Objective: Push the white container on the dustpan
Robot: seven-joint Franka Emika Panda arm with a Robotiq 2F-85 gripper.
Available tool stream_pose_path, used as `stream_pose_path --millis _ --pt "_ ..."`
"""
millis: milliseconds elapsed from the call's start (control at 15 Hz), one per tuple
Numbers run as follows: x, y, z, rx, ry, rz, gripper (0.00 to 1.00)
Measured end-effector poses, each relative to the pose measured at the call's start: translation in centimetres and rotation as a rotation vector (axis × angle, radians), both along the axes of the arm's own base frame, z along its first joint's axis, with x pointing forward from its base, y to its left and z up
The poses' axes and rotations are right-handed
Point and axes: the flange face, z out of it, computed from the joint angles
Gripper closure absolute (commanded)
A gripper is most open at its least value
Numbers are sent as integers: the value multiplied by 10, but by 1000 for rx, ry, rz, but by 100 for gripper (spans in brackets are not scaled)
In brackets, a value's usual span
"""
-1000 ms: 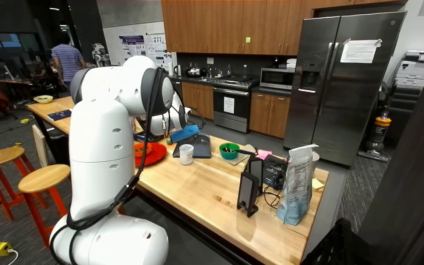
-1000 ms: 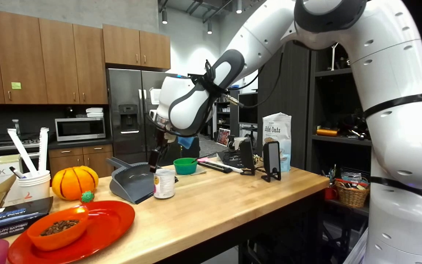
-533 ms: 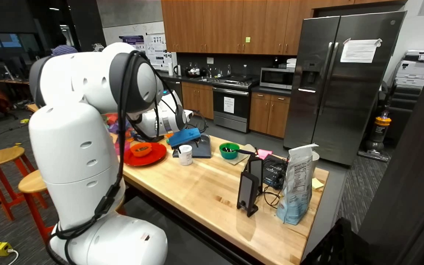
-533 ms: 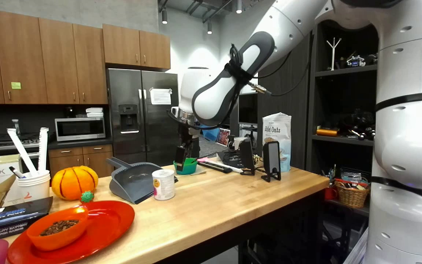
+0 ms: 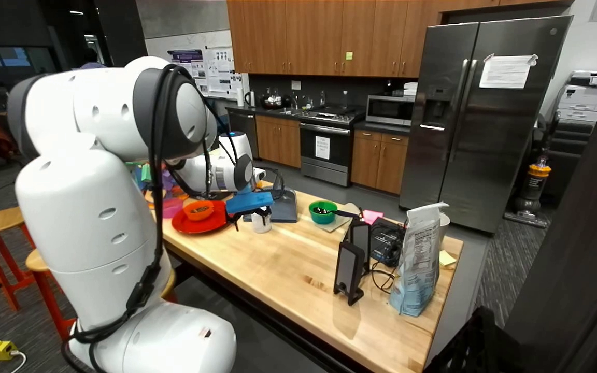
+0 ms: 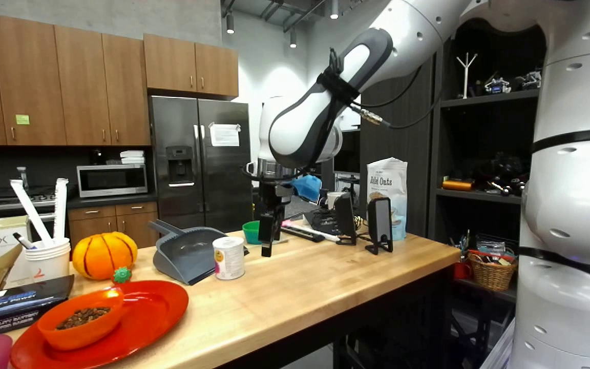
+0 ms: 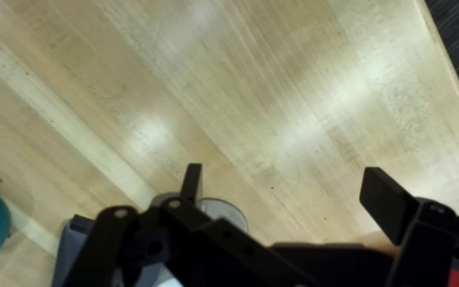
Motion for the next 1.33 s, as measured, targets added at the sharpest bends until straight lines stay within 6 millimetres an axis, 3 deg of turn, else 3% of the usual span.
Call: stream_pose_path --millis 667,1333 --pt "-8 5 -30 -23 88 22 0" --pt "4 20 -46 10 122 62 0"
